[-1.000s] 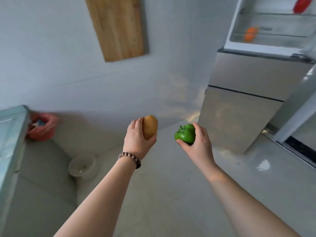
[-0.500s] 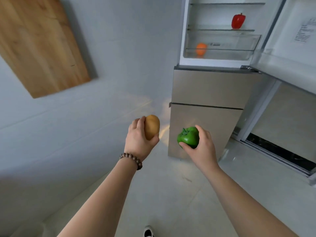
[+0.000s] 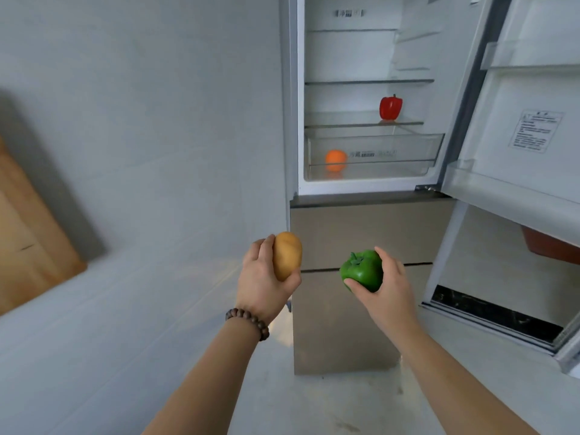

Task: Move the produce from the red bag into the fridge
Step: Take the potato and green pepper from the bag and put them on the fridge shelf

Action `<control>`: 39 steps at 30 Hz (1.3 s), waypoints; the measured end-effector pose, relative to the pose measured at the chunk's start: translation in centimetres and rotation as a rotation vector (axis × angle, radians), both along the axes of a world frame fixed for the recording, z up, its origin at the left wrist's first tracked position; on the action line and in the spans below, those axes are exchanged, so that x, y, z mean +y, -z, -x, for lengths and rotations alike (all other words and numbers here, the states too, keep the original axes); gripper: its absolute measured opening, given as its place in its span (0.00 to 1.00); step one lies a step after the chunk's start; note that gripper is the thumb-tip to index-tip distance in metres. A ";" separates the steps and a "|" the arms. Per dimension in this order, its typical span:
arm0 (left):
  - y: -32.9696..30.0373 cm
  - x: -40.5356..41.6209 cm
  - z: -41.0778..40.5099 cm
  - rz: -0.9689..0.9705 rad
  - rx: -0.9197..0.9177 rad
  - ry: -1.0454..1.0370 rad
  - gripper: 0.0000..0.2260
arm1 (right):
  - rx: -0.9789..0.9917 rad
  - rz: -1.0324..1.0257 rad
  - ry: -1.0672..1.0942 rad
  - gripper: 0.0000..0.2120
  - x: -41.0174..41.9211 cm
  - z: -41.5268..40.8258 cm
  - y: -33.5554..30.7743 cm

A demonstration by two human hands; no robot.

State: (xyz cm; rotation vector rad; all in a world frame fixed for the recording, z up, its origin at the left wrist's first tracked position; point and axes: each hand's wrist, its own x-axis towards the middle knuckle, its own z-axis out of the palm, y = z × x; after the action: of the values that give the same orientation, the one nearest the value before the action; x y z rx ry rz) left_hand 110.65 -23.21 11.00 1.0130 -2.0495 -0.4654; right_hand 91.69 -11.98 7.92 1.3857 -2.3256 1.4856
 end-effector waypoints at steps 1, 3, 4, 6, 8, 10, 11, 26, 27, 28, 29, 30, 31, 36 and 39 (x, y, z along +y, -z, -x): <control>-0.2 -1.1 0.9 0.005 0.005 0.015 0.33 | 0.003 0.005 0.010 0.39 -0.9 0.7 -0.3; -0.5 -3.0 2.9 0.006 0.006 0.051 0.33 | 0.009 0.021 0.024 0.39 -2.7 2.2 -0.8; -0.6 -3.9 3.9 0.003 0.004 0.066 0.33 | 0.015 0.033 0.029 0.39 -3.6 3.0 -1.1; -0.8 -5.6 6.0 0.001 0.005 0.089 0.33 | 0.025 0.052 0.037 0.39 -5.3 4.7 -1.5; -1.2 -7.4 8.2 0.006 0.020 0.114 0.33 | 0.031 0.071 0.052 0.38 -7.3 6.7 -2.0; -1.8 -9.3 10.6 0.021 0.048 0.131 0.33 | 0.043 0.091 0.057 0.38 -9.5 9.0 -2.6; -2.2 -10.3 11.8 0.030 0.062 0.134 0.33 | 0.046 0.105 0.054 0.38 -10.7 10.3 -3.1; -13.8 -27.5 31.3 0.207 0.199 0.029 0.31 | 0.128 0.344 -0.074 0.38 -29.4 30.9 -15.6; -14.3 -28.6 32.2 0.197 0.189 0.025 0.31 | 0.136 0.341 -0.076 0.38 -30.5 31.8 -16.2; -14.8 -29.8 33.1 0.185 0.180 0.023 0.30 | 0.140 0.334 -0.081 0.38 -31.5 32.6 -16.8; -15.3 -31.0 34.0 0.173 0.168 0.019 0.30 | 0.139 0.324 -0.089 0.38 -32.6 33.4 -17.4; -15.7 -32.2 34.8 0.158 0.150 0.011 0.30 | 0.134 0.309 -0.099 0.38 -33.6 34.0 -17.8; -16.1 -33.4 35.6 0.140 0.122 -0.002 0.30 | 0.128 0.287 -0.113 0.38 -34.6 34.7 -18.2; -17.1 -38.9 38.9 0.042 -0.001 -0.075 0.29 | 0.114 0.195 -0.161 0.39 -38.5 37.6 -19.1; -17.3 -41.6 40.0 -0.001 -0.050 -0.103 0.29 | 0.105 0.182 -0.157 0.39 -40.2 39.1 -19.4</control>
State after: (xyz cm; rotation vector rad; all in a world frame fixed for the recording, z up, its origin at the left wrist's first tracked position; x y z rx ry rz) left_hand 70.66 -64.80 28.26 1.1349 -2.0295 -0.3906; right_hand 52.56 -52.21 27.34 1.5850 -2.0052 1.5777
